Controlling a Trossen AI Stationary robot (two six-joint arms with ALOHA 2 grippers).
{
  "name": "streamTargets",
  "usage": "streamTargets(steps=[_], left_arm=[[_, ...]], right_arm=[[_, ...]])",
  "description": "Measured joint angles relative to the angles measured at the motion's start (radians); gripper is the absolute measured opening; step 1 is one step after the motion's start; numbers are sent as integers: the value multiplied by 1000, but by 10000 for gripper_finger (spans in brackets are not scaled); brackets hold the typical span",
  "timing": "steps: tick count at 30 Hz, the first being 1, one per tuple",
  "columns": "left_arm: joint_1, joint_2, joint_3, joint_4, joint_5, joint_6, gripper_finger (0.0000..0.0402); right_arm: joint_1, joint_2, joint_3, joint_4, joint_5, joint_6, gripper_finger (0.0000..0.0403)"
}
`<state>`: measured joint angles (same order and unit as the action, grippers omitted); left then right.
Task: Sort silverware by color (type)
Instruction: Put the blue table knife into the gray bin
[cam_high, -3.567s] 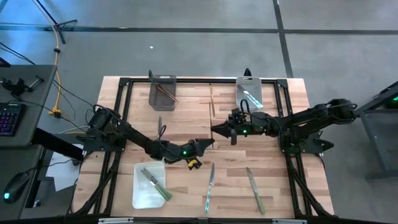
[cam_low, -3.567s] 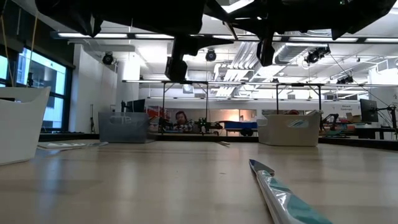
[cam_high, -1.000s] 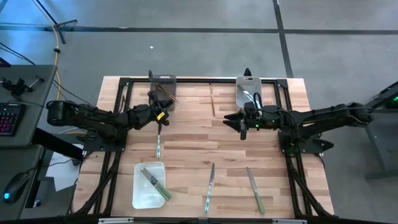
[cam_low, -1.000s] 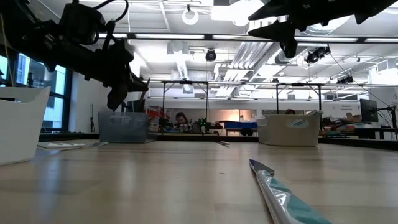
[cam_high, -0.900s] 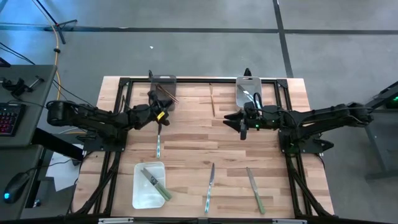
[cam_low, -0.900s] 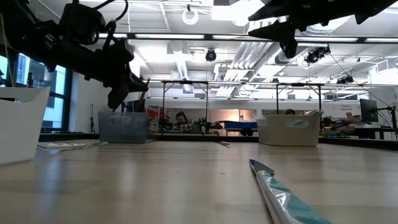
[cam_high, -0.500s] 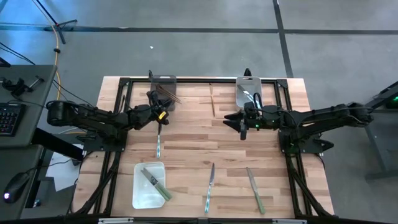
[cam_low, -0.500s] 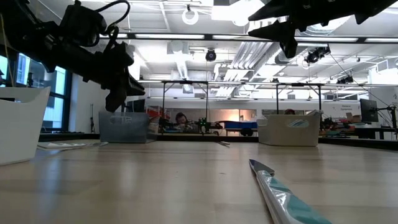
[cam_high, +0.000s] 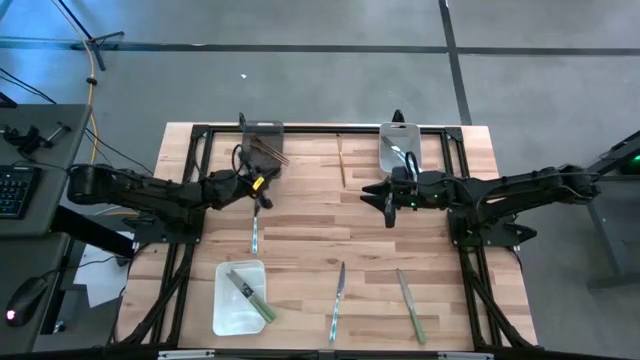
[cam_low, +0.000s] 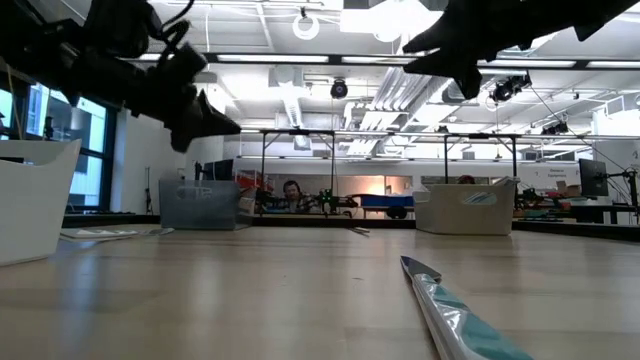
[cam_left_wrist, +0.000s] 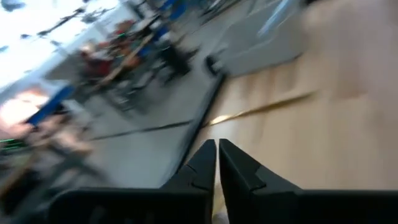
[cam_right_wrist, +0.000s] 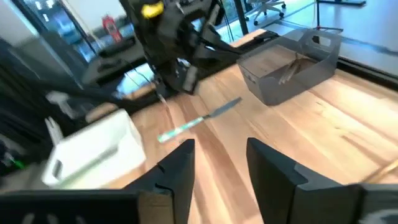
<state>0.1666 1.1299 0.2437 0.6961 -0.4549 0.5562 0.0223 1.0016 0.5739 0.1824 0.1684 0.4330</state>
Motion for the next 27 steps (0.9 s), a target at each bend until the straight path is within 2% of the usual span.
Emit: streamTargets(steps=[4, 8, 12, 15, 20, 24, 27], left_arm=[[-83, -79, 40, -176, 70, -156, 4], [-197, -128, 113, -441, 80, -297, 1], [-314, -129, 165, -619, 80, -442, 0], [-396, -111, 173, -676, 80, -551, 0], [-518, -65, 161, -672, 55, -696, 0], [-593, -24, 161, -636, -33, -746, 0], [-620, 2, 161, -622, -54, -759, 0]], right_arm=[[13, 0, 0, -38, 11, -96, 91], [41, 3, 0, -69, 23, -211, 42], [68, 47, 0, -98, 22, -282, 5], [98, 121, -1, -96, 6, -311, 8], [167, 270, 0, -32, 4, -329, 30], [231, 381, 50, -27, -2, -363, 56], [263, 455, 115, -69, -2, -371, 79]])
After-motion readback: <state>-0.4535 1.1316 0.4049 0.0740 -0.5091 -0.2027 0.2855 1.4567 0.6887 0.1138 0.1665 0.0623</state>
